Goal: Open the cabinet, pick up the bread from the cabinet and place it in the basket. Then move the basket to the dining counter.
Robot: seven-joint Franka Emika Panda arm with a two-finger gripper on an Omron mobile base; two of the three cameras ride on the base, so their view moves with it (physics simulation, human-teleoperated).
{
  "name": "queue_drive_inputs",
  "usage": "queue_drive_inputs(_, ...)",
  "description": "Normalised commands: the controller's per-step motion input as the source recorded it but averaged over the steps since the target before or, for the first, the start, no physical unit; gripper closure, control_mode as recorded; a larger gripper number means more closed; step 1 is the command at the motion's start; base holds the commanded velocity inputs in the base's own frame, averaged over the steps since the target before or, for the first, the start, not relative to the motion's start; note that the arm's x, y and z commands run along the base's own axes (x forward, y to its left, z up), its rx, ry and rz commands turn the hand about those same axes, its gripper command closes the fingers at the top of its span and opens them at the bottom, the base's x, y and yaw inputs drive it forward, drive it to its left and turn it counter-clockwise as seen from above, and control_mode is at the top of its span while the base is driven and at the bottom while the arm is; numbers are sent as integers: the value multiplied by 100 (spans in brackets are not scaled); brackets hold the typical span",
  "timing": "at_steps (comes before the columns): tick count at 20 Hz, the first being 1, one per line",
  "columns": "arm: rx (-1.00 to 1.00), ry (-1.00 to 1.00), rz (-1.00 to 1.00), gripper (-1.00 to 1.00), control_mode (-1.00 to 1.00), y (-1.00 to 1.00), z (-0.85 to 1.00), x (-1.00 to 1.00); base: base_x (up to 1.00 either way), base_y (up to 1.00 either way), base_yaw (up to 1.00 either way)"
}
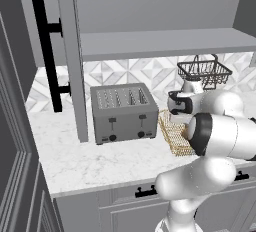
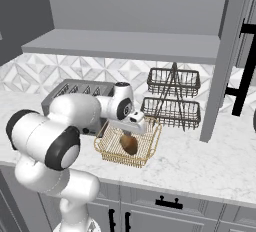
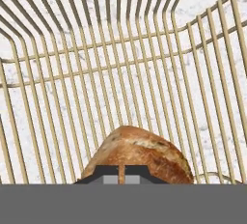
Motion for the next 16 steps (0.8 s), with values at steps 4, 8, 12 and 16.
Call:
queue_drive_inputs(4, 0, -15, 0, 100, -100, -8, -29, 0, 0, 0, 0)
queue_drive_inputs(8, 1, -10, 0, 100, -100, -2, -10, -4, 0, 0, 0)
queue_drive_inputs(12, 0, -19, 0, -100, -100, 8, 1, -13, 0, 0, 0)
queue_drive_inputs(16, -3, -16, 0, -100, -100, 0, 33, -2, 0, 0, 0)
